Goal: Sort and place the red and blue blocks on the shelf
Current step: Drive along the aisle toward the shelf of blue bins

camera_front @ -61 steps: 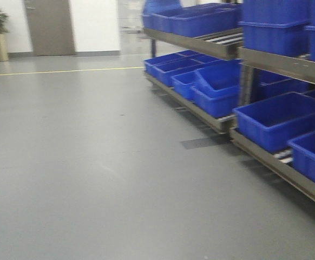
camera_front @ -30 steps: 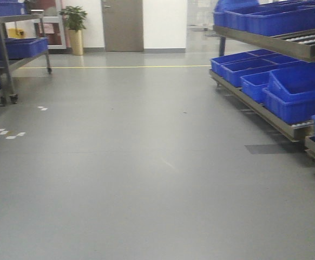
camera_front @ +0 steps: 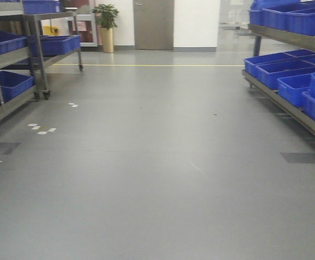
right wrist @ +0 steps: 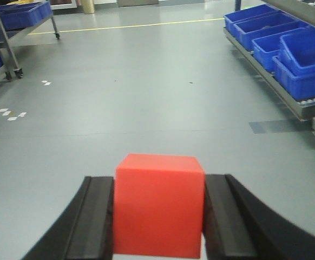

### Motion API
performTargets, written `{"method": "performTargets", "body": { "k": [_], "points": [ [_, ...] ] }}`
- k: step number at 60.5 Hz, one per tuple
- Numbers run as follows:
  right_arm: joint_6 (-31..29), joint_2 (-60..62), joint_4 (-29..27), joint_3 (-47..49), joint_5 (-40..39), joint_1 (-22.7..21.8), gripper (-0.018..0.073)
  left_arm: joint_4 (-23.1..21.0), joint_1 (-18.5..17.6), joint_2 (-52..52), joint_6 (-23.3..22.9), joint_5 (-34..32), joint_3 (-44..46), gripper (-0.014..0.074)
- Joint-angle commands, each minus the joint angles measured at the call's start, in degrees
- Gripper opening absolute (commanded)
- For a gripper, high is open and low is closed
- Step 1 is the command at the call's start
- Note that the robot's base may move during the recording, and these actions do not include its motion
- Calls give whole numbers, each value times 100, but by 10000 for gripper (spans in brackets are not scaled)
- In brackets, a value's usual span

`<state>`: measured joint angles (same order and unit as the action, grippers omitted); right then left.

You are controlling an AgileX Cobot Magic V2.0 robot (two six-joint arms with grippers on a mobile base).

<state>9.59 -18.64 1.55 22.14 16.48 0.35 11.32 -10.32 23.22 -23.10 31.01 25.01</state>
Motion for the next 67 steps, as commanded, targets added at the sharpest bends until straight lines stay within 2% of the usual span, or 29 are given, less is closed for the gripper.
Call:
{"method": "performTargets", "body": {
  "k": [1,67],
  "points": [
    [-17,-53,57,186,-552,-35,57,53,15,81,-23,-452,166,124],
    [-17,-53,57,186,-552,-35,57,53,15,81,-23,-452,166,124]
  ]
}}
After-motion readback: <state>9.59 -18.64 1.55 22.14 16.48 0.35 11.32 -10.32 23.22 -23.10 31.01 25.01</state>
